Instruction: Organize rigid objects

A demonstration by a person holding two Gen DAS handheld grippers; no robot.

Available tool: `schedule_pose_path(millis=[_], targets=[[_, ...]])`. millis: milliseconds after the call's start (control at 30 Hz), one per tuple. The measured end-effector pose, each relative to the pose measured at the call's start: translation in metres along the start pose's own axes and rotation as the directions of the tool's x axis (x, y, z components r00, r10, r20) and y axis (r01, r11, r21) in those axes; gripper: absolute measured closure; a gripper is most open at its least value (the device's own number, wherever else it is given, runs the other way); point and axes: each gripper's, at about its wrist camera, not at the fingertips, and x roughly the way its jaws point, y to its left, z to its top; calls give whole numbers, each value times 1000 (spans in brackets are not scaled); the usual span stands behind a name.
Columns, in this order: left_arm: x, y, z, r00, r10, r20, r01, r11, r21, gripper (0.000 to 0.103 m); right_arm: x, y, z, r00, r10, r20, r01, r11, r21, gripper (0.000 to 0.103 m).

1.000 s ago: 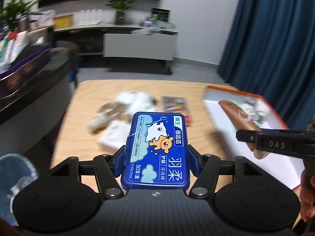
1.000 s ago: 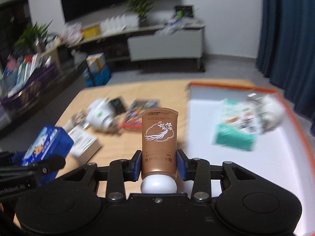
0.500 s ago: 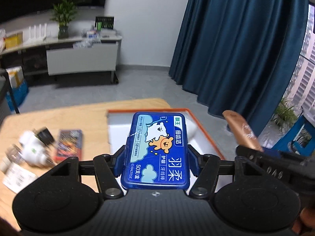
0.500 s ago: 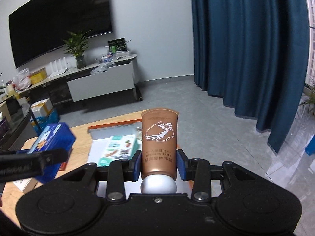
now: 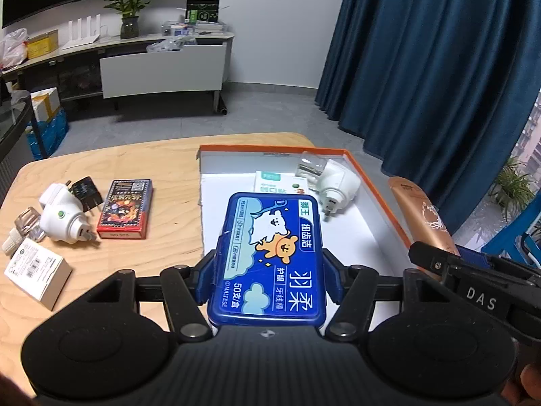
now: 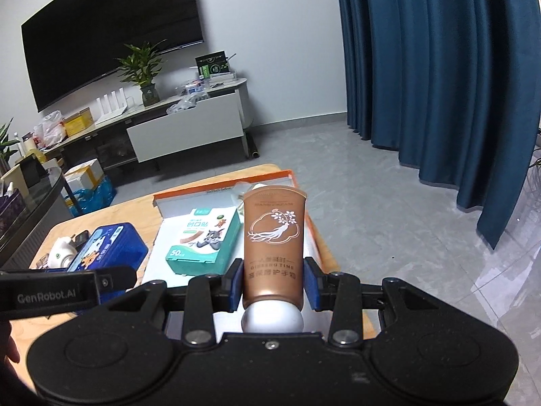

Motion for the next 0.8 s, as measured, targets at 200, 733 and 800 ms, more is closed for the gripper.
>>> schedule_pose_path(millis=[200,733,800], targets=[[-4,-2,-4,1000,-1,-6,1,1000,-6,40,2,4,-1,1000,-3,-10,3,1000,-12,58],[-4,2,-11,1000,-14,-24,13,1000,-24,40,6,10,0,1000,-14,-19,13,1000,-28,58],[-4,2,-12,1000,-17,-26,16,1000,-27,40,6,10,1,1000,-14,-20,13,999,-30,58]])
